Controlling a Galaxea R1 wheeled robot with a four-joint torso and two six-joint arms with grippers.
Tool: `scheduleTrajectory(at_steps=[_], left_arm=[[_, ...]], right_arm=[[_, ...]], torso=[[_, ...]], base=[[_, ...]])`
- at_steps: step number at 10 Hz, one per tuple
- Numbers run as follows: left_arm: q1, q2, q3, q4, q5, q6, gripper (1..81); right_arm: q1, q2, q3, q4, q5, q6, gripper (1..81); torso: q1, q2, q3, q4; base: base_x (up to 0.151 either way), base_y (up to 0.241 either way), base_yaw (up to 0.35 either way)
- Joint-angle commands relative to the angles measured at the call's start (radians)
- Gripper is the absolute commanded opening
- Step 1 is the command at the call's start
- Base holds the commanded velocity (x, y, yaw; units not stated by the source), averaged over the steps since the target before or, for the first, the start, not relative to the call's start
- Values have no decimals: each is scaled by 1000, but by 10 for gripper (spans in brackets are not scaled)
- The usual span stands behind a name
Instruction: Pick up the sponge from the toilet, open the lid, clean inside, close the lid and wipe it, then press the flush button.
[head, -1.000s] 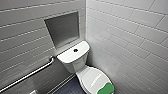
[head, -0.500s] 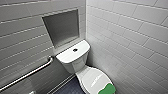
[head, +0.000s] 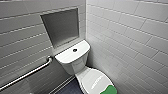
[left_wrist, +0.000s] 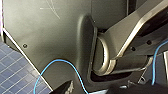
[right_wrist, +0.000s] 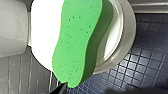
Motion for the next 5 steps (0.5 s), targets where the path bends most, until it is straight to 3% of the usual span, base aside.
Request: scheduleTrajectory(at_steps=[1,3,4,5], left_arm=[[18,1,8,-6,80,0,811],[18,1,8,-7,80,0,811],[18,-1,8,-9,82,0,811],[18,-2,8,-9,82,-2,811]], right_arm=[[101,-52,9,12,-41,25,811],[127,-50,4,14,-41,37,811],[138,-49,4,14,-41,40,811],[150,-49,6,14,-41,46,811]], torso=[[64,-99,0,0],[110,-174,-95,0],[126,-202,-106,0],[80,-130,-37,0]], base=[[0,0,0],[0,0,0],[0,0,0],[0,0,0]])
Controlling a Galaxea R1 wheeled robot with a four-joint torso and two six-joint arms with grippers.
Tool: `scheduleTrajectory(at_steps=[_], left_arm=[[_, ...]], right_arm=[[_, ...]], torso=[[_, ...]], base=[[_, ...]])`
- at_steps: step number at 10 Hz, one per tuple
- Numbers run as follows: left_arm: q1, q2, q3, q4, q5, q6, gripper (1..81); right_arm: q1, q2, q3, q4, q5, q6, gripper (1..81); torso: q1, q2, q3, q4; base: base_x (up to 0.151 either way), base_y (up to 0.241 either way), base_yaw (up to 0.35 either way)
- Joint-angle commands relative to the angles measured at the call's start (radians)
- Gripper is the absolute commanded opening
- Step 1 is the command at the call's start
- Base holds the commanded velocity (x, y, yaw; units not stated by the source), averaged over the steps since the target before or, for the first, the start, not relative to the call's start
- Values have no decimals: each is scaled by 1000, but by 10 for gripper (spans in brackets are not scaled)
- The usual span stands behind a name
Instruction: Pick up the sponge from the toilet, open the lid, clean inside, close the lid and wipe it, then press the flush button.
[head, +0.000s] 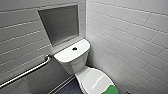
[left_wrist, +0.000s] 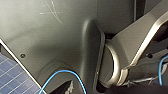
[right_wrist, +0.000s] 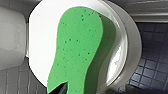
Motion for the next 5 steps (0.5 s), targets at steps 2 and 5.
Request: scheduleTrajectory(at_steps=[2,5], left_arm=[[21,4,14,-6,135,0,811],[51,35,13,-6,209,0,811]], right_arm=[[117,-35,12,13,-37,25,811],[132,-1,-29,13,-39,37,811]], torso=[[6,-12,-14,0],[11,-24,-23,0]], base=[[0,0,0],[0,0,0]])
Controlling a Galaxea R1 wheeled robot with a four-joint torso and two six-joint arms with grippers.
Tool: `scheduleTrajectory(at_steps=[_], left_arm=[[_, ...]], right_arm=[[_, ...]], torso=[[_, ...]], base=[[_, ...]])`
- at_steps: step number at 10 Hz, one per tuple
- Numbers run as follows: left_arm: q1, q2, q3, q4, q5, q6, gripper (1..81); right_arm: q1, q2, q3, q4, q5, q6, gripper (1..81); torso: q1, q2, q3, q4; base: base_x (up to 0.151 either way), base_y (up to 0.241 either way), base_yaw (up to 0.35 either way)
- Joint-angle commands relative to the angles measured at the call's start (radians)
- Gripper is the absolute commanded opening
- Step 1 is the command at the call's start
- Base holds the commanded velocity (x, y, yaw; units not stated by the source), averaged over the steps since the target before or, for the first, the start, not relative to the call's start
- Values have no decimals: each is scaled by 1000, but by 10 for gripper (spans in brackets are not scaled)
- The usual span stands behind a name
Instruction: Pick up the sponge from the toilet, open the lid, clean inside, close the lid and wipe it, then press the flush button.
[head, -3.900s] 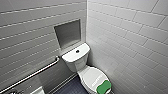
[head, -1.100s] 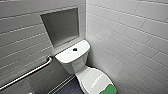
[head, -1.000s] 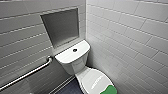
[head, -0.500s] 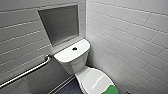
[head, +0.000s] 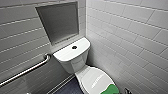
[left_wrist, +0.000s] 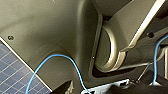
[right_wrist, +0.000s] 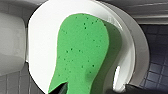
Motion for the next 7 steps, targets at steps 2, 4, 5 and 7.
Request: scheduleTrajectory(at_steps=[2,4,5,7], left_arm=[[61,16,12,-8,98,-1,811],[64,14,12,-8,96,-1,811],[64,11,12,-8,96,-1,811],[64,-6,12,-10,99,-1,811]], right_arm=[[94,44,-62,10,-39,8,811],[91,101,-115,10,-56,8,811],[87,125,-147,11,-56,8,811],[84,164,-213,7,-48,8,811]], torso=[[0,0,0,0],[0,0,0,0],[0,0,0,0],[0,0,0,0]], base=[[0,0,0],[0,0,0],[0,0,0],[0,0,0]])
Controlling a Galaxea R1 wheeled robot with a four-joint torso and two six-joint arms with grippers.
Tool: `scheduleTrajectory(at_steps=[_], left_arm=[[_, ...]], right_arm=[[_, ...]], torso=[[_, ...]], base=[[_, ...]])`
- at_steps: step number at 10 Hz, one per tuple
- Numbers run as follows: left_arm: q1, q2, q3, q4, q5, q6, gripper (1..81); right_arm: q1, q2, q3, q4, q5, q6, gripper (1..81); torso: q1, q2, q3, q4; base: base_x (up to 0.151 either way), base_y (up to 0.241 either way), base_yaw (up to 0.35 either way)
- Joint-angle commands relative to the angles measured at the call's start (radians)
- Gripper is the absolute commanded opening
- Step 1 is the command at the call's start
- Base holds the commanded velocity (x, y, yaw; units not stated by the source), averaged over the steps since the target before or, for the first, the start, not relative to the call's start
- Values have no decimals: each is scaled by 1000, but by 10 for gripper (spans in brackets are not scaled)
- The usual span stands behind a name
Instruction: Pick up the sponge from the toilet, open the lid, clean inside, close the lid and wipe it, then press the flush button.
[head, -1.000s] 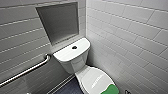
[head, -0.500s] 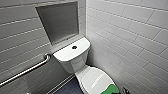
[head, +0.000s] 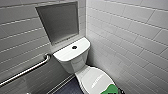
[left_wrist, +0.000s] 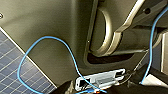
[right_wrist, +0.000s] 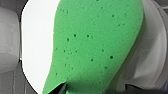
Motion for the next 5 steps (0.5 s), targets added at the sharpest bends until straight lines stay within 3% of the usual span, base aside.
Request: scheduleTrajectory(at_steps=[1,5], left_arm=[[27,-15,11,-10,95,0,811],[30,-20,11,-8,98,0,811]], right_arm=[[89,8,-43,6,-25,1,811],[83,45,-53,-54,61,-2,811]], torso=[[0,0,0,0],[0,0,0,0]], base=[[0,0,0],[0,0,0]])
